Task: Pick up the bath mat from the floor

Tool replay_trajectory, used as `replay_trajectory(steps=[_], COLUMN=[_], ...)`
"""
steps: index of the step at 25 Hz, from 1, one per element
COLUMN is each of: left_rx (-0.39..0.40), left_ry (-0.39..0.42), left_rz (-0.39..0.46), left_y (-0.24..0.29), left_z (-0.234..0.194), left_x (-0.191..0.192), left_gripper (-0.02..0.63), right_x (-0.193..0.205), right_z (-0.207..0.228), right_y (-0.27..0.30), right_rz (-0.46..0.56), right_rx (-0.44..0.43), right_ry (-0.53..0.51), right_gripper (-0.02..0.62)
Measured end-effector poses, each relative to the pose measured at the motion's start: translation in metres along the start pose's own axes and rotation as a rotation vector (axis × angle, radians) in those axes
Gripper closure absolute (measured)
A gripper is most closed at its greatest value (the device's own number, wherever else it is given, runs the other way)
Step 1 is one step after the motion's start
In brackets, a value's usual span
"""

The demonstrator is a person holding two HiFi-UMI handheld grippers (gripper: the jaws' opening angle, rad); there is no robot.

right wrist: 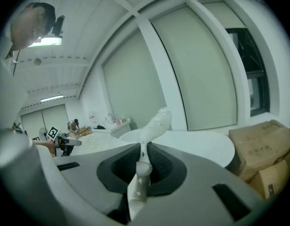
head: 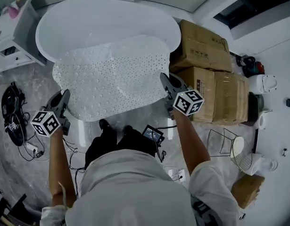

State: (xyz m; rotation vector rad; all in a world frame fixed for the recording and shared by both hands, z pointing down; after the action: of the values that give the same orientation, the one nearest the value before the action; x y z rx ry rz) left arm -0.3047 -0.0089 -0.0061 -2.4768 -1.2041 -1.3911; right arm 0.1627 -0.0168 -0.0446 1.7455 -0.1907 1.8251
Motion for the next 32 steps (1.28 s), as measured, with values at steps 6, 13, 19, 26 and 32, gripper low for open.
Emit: replay_trajectory(steps=[6,13,19,26,32], left_rx=[0.056,0.045,0.054,0.019,0.035], left_ry=[0.248,0.356,0.325,0.339,0.35], left_rz=[0.183,0.24,0.237,0.189,0.205], left_y=[-0.036,-0.065,-0.07,-0.089,-0.101], left_z=[0.12,0.23,0.281,0.31,0.308], left_x=[-0.078,-0.076,-0.018,0.02,0.017], left_gripper=[0.565,0.566,0.568,0.568,0.566], right_x=[-0.075,-0.111,-0.08,-0.044,-0.04], right_z=[-0.019,-0.035,-0.029,-0.04,-0.05], right_y=[-0.08,-0.166,-0.222,-0.248,-0.256], right_rz=[0.24,0.373,0.4,0.388,0.403], right_rx=[-0.002,-0.014,-0.048,-0.078,-0.054], right_ry=[-0.061,-0.154,-0.129,-0.114,-0.07], right_gripper=[0.548,0.548,0.548,0.548,0.548])
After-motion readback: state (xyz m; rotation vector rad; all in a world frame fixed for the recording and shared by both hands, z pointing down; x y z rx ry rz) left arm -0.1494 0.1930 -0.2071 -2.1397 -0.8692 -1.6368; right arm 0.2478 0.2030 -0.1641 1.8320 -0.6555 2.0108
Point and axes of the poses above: the fingertips, and each gripper's own axes: y forward along the fingers, z to its right, x out of its underside, the point moved 6 cm from there along -y, backward along the fingers, and after that the axes turned 9 degrees about -y, right-handed, at the moved point
